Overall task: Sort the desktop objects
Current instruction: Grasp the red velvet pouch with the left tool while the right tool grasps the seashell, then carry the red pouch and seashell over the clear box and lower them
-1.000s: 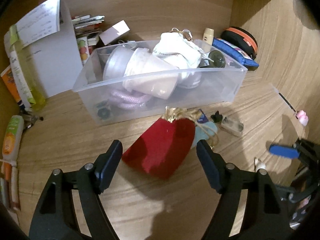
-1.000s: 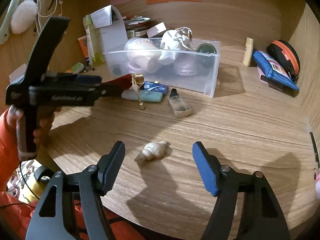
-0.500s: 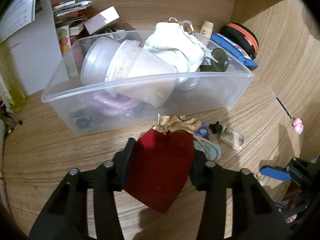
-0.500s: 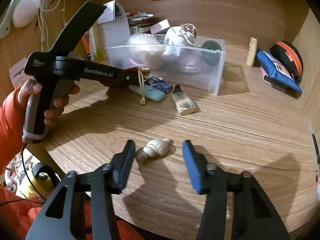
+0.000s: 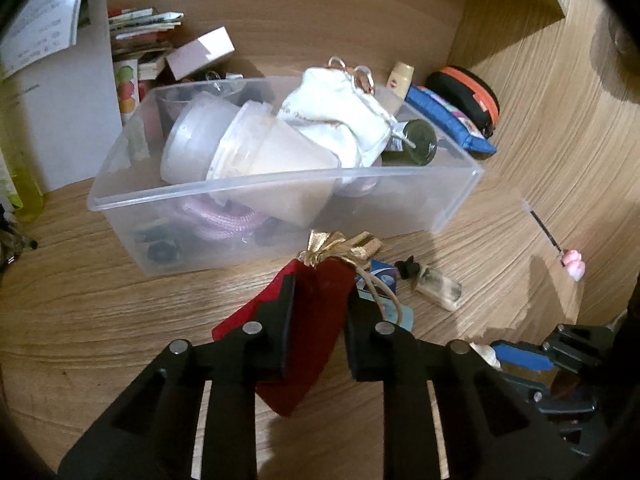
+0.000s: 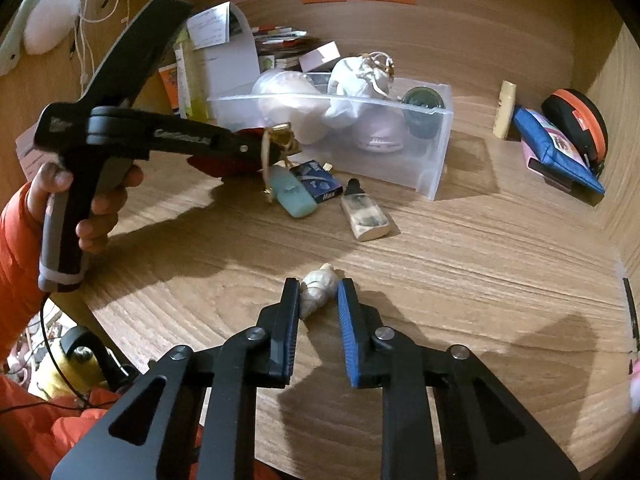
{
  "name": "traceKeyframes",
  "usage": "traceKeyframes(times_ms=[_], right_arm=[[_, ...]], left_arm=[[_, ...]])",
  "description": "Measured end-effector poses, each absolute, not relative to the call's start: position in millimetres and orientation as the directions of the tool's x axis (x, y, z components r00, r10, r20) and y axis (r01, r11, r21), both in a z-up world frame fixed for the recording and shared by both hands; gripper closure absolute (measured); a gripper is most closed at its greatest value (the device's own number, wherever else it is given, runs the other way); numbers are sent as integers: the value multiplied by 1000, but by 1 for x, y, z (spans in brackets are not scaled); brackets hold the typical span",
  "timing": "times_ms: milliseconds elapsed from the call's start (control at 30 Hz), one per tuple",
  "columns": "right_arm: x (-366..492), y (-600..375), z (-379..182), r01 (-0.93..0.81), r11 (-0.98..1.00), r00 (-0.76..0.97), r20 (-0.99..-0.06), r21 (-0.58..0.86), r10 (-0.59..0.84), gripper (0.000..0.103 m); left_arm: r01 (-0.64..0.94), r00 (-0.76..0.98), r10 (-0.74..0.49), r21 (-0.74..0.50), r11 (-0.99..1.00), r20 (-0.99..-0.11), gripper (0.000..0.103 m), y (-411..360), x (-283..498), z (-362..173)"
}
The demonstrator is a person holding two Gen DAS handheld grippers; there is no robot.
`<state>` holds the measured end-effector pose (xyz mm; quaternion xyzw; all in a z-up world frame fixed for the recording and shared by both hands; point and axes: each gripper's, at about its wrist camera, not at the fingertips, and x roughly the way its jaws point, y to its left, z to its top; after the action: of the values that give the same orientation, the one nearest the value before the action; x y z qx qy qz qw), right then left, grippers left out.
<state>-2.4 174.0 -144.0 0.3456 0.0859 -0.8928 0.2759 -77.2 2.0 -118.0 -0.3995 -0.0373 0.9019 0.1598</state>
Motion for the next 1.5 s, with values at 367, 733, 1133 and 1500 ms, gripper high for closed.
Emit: traceKeyframes(times_ms=[367,733,1133,1500], right_arm=[[-14,176,-115,542,-836,-635,-611,83,-472,86],[-25,169,-84,541,-832,-662,-548,122,-511,86],[-45,166,-54,542,-828,-692,-483,143,-536,86],[-82,165,-43,518,-837,-704,-467,176,-534,85]], left_arm=[[-241,-723,301,-181,-954,-622,92,-13,-53,-93],[-229,-782,325,-240,-943,-532,92,-34,-29,-69],[-203,-834,307,-263,-943,-457,92,-54,-20,-46],[-155,-862,269,-282,-947,-430,92,-77,-42,-35]])
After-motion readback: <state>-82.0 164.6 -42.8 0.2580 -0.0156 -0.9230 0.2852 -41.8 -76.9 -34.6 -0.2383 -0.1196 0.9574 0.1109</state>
